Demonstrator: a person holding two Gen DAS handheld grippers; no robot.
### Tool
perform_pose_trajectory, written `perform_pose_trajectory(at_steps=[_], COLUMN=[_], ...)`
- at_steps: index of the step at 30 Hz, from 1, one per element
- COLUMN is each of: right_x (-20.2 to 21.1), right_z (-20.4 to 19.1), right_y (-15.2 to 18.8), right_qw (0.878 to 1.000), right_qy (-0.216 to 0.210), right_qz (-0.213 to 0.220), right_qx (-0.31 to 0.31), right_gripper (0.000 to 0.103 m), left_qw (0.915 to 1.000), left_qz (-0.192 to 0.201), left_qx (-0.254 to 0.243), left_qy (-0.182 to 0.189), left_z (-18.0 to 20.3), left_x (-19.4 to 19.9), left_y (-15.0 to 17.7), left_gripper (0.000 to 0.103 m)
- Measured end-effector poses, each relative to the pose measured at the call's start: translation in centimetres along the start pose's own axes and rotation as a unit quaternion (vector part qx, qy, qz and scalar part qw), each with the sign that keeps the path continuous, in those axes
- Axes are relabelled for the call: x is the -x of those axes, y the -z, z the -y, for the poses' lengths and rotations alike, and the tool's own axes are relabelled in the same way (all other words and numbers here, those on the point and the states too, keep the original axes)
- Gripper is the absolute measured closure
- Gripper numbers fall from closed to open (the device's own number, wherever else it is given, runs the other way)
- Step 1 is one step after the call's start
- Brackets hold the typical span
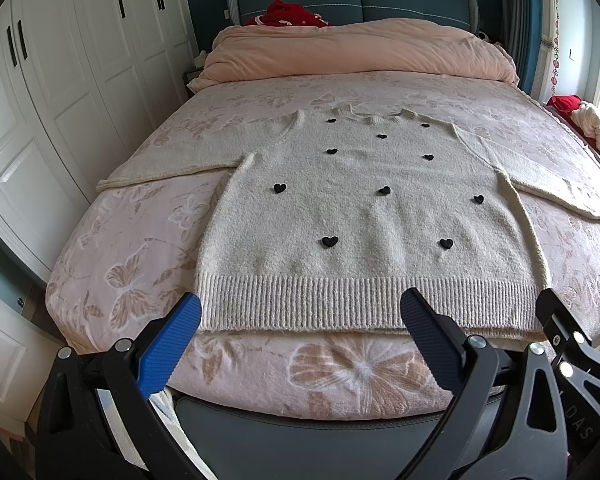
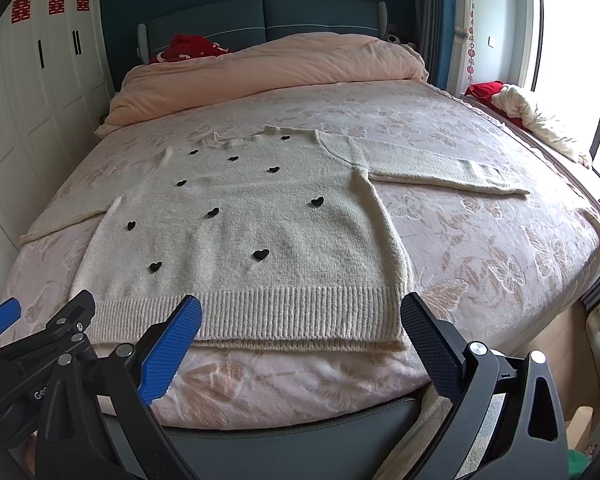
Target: Fold small clothes
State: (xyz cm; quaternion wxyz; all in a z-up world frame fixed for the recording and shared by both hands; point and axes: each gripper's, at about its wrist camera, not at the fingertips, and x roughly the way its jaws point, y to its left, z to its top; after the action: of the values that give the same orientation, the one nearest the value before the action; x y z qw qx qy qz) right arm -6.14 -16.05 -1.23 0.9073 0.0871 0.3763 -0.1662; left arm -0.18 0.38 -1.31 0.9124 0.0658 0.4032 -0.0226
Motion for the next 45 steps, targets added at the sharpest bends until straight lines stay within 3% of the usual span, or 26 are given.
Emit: perform_pose_trajectory(at_steps=[37, 39, 42, 45], right_x=[-1.4, -1.7, -3.3, -6.0], right_z=[0.1, 0.2, 1.1, 4.8], right_y=[0.3, 0.3, 0.3, -0.3], right_qw=[1.0, 1.0, 0.998, 0.993], right_qy=[0.004, 0.0, -0.039, -0.06], right_qz=[-0.021, -0.025, -0.046, -0.073], right_qx=[-0.003, -0.004, -0.016, -0.065], right_gripper=[0.005, 0.005, 0.005, 0.005], left_qw=[0.9999, 0.9998, 0.9992, 0.9982], left_qz=[-0.015, -0.021, -0.035, -0.036], left_qx=[-0.001, -0.002, 0.012, 0.041], left_qy=[-0.001, -0.001, 0.018, 0.027], left_z=[0.2, 0.3, 0.1, -0.8], left_x=[-1.4, -1.8, -2.7, -3.3], left_y=[0.8, 0.5, 0.3, -0.2], left_gripper=[0.006, 0.006, 0.005, 0.005])
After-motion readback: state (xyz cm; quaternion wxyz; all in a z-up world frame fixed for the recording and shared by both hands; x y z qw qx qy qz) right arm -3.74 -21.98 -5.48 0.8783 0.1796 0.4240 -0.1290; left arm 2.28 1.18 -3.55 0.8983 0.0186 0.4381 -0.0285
